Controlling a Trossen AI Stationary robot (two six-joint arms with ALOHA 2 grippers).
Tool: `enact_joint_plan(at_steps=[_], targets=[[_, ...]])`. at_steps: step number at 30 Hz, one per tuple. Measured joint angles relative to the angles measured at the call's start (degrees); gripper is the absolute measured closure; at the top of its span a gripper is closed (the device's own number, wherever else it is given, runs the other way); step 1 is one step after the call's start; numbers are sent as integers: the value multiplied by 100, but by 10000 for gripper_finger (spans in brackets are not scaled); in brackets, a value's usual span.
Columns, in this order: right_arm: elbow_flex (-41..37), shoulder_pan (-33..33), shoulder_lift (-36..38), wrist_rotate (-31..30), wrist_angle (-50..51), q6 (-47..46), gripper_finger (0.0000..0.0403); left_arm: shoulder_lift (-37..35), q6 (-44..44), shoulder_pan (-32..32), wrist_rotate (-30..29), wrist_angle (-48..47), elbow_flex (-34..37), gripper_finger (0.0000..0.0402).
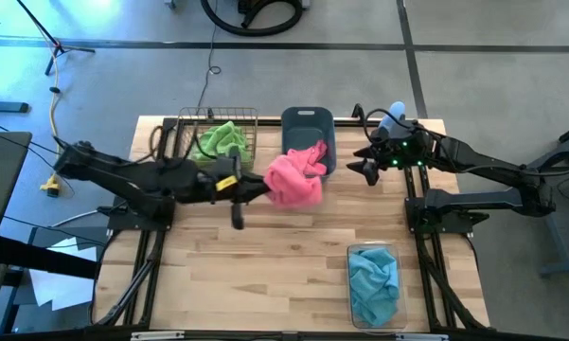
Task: Sort microfiber towel by color & place in baskets
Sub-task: Put the pink towel into the blue bin
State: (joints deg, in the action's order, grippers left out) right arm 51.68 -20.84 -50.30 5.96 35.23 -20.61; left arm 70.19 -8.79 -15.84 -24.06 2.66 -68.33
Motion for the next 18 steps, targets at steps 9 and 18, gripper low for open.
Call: enact_joint_plan(at_steps=[9,18], targets=[[0,-1,2,105,-446,422,130,302,-467,742,479,1835,1076,401],[0,-17,2,106,-1362,509,130,350,-506,2021,1844,1850,1343,401]])
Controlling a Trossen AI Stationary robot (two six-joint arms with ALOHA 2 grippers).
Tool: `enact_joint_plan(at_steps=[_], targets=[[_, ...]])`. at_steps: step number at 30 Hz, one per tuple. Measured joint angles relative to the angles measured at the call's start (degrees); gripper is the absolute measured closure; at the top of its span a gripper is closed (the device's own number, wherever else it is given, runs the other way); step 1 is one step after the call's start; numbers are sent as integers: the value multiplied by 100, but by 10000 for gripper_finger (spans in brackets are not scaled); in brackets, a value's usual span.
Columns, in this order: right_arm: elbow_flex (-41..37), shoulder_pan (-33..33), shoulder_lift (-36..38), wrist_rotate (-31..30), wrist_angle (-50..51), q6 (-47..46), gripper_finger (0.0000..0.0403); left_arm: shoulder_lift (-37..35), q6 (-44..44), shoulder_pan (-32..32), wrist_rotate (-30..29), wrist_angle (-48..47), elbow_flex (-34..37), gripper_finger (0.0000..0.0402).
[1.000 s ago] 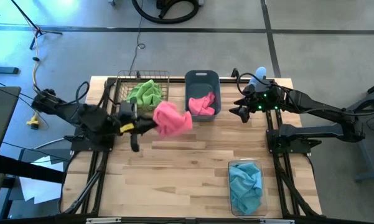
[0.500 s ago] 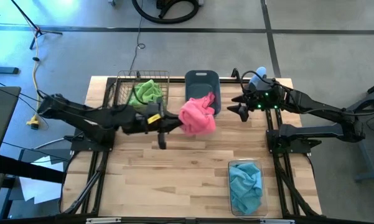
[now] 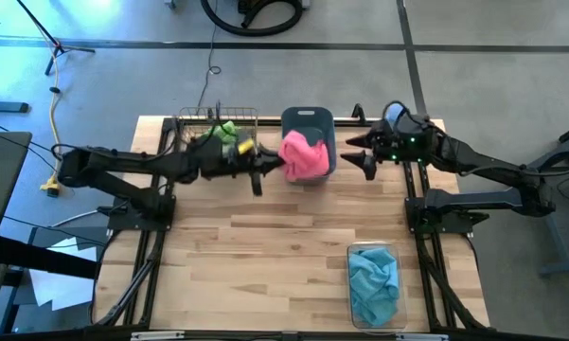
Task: Sort microfiber towel by color & place in baskets
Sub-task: Put the pink towel into the blue bin
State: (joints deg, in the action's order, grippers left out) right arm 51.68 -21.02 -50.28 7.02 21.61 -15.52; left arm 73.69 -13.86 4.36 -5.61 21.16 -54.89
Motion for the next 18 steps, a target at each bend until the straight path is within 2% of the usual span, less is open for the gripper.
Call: enact_joint_plan(at_steps=[3,8,14,18], targets=[[0,2,0,-181,-627,-254,130,60,137,591,516,58,-5,401],[0,0,-20,-533,-1584,-386,130,407,106,1473,1719,369,0,401],[0,-1,-142,-1010,-2025,-392,130,1071,60,2072,1999,1054,-65,401],[0,-2,-273,-1105,-2059,-362,130,1636,95,2231,2177,1087,-561,401]])
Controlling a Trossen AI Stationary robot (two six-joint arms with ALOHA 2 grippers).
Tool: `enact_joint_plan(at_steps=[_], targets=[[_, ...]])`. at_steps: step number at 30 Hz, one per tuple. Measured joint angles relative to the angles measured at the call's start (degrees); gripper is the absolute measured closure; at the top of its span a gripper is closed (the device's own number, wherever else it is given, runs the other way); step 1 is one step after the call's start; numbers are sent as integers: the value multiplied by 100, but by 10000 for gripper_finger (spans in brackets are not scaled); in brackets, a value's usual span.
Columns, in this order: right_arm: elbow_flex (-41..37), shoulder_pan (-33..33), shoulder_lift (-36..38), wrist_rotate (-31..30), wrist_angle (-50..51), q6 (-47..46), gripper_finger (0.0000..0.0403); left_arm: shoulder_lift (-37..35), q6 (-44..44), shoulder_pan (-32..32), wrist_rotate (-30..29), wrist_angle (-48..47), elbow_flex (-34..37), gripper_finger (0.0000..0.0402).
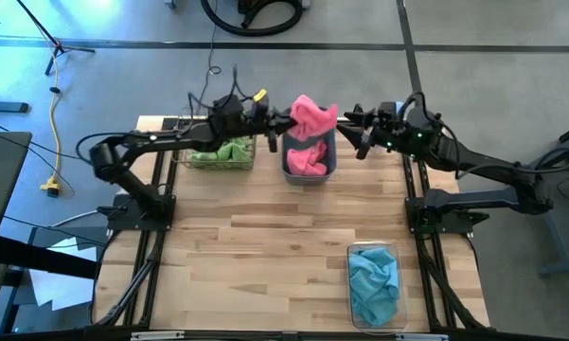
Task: Sort microfiber towel by color & place in baskets
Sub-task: Put the pink towel into the blue bin
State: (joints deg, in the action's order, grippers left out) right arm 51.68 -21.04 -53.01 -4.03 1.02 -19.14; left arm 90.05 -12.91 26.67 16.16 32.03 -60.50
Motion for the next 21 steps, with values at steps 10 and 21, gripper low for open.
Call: enact_joint_plan(at_steps=[10,21], targets=[[0,2,-5,-87,-11,470,130,852,979,125,122,-1606,-1157,401],[0,-111,181,-173,-33,719,130,1597,2426,149,-509,-4555,-2720,401]])
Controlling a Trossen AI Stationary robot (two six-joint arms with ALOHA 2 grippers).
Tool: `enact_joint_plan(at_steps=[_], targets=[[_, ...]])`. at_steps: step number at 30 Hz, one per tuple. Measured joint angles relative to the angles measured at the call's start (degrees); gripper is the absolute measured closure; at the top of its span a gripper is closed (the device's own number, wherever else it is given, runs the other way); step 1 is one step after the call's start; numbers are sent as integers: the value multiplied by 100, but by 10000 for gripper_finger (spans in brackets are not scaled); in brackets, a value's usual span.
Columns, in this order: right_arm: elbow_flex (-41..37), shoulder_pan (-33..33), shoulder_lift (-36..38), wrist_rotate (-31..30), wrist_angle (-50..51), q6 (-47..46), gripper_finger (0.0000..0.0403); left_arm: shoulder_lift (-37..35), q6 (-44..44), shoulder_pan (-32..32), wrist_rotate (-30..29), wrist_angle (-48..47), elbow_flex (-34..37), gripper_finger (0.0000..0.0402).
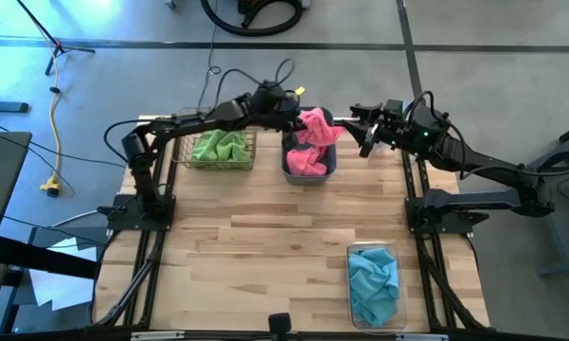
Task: Sort microfiber towel by color & place in baskets
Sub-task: Put the pink towel into the blue bin
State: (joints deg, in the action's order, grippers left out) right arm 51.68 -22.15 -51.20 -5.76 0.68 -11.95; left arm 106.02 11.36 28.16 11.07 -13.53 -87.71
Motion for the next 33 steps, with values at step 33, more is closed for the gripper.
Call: enact_joint_plan(at_steps=[33], targets=[[0,2,-7,20,469,-107,130,1445,2099,-552,-1013,-1842,-1438,393]])
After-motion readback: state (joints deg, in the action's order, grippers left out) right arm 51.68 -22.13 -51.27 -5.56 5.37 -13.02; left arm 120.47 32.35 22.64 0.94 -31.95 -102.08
